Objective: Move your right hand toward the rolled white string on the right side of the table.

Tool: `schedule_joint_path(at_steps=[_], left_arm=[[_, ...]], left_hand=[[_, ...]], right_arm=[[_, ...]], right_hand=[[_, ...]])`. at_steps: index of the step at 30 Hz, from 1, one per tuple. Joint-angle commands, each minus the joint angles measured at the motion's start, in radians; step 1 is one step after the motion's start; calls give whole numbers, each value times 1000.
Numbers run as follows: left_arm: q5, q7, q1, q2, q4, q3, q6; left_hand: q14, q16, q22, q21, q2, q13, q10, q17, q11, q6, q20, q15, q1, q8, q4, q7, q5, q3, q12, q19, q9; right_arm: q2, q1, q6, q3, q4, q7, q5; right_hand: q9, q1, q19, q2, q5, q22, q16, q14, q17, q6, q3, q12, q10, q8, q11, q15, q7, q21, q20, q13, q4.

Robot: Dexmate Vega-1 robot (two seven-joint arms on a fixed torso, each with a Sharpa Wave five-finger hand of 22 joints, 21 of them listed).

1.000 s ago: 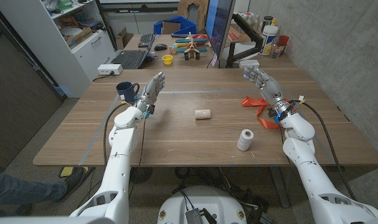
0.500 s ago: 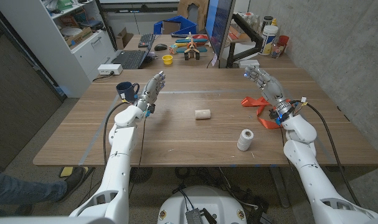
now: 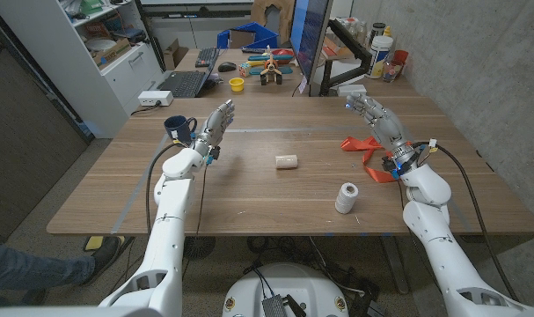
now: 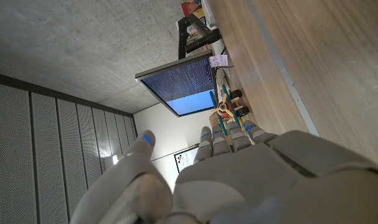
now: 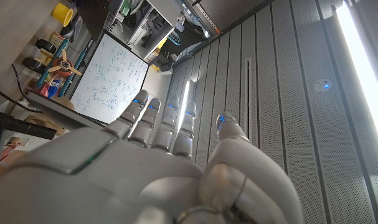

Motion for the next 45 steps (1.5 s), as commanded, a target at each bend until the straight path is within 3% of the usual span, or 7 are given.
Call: schedule_joint_path(at_steps=[1,38,45], left_arm=[[2,-2,-4,-3,9,6,-6],[3,-7,-8,-2,30,3,-13],[9,-4,-3,-2,18,6,-7]], left_hand=[[-10,4,4,-7,9,3,2,4,0,8,-8,5,4,1,0,2,-5,-2,6,-10,5],[-12,3,5,-19,13,3,1,4,-1,9,2,3,5,0,0,1,-7,-8,6,-12,5],[-12,3,6,-21,13,3,1,4,-1,10,3,2,5,0,0,1,-7,-9,6,-12,5]], right_arm=[[-8,-22,35,-8,-28,-3,-2],[-28,-75,142,-41,-83,-10,-30],[-39,-100,174,-26,-116,-57,-107]], right_hand=[[5,6,9,-2,4,3,-2,11,-1,8,4,6,11,5,0,-29,1,-4,-17,3,-10],[5,11,21,0,4,4,-3,23,-1,27,12,6,26,4,-3,-33,-8,-21,-16,3,-19],[5,11,23,0,4,4,-3,25,-1,29,12,7,30,4,-5,-34,-9,-24,-15,3,-20]])
